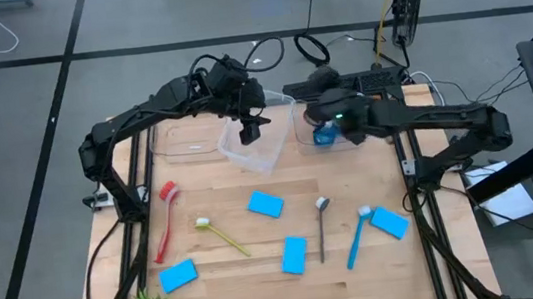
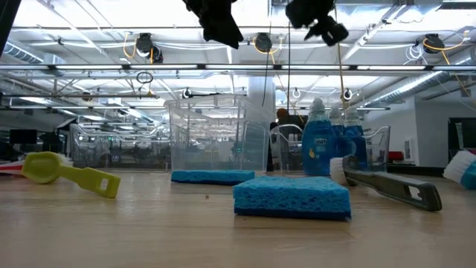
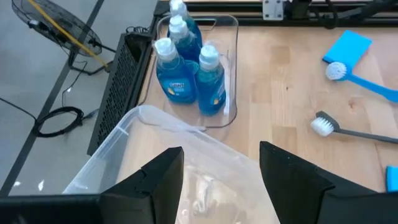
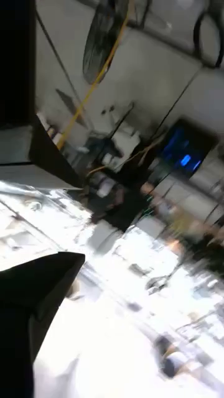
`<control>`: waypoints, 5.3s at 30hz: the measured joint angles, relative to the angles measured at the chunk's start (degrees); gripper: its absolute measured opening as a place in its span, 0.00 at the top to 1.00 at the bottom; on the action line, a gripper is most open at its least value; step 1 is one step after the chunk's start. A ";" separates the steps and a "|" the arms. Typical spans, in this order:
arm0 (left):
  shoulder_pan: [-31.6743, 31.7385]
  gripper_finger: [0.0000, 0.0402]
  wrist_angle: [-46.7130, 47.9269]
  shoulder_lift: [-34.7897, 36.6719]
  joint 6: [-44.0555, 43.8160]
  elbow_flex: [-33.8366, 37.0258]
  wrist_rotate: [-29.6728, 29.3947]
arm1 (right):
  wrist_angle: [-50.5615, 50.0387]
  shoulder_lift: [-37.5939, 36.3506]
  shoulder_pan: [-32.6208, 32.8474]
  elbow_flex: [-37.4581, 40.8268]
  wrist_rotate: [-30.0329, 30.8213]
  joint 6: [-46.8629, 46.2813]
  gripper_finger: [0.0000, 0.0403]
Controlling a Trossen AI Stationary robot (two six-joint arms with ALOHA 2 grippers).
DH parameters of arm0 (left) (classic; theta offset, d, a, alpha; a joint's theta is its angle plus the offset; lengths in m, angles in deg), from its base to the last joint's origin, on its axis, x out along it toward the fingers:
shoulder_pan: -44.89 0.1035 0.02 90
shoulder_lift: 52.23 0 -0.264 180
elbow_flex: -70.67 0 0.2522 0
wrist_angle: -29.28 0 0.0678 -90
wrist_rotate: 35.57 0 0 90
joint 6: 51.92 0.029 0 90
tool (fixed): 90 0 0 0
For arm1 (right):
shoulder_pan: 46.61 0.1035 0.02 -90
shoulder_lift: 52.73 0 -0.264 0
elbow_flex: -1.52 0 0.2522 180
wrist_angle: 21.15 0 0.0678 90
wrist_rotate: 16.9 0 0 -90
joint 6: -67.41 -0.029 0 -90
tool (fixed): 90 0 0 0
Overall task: Pick & Place Kitchen Sink Supplies
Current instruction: Put the blue sponge into the left transparent bin
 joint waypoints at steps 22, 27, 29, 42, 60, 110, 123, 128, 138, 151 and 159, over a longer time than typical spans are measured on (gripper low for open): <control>0.72 0.47 11.49 10.61 -5.24 0.39 -0.60 | -3.52 -22.20 13.60 0.11 8.00 -41.23 0.59; -0.07 0.47 9.84 16.07 -7.88 6.08 -0.65 | -7.78 -23.26 18.06 2.15 7.95 -56.43 0.59; -0.47 0.47 7.91 18.80 -9.74 10.31 -1.93 | -9.14 -23.34 20.02 3.49 7.92 -61.51 0.59; -4.66 0.47 -9.30 38.22 -18.59 35.71 -7.72 | -11.45 -25.73 26.80 14.78 0.46 -84.89 0.59; -6.91 0.47 -9.97 42.93 -20.48 40.27 -8.20 | -48.20 -34.81 26.78 14.99 -47.17 -125.16 0.64; -6.91 0.47 -9.82 42.93 -20.08 40.27 -13.68 | -41.27 -28.95 27.37 43.70 -82.39 -151.91 0.62; -6.93 0.47 -9.75 42.93 -19.97 40.27 -14.02 | -35.24 -28.90 29.95 51.78 -83.46 -158.67 0.39; -6.93 0.47 -9.75 42.93 -20.02 40.27 -14.14 | -30.87 -28.97 29.97 55.01 -83.53 -161.94 0.39; -6.93 0.47 -9.75 42.93 -20.41 40.27 -14.14 | -30.22 -26.93 30.74 56.68 -83.25 -163.78 0.55; -6.93 0.47 -9.82 42.91 -20.35 40.27 -14.16 | -26.70 -20.86 31.99 56.77 -83.67 -166.53 0.82; -6.91 0.47 -9.86 42.91 -20.35 40.27 -14.15 | -25.59 -23.31 31.99 56.39 -85.67 -168.68 0.99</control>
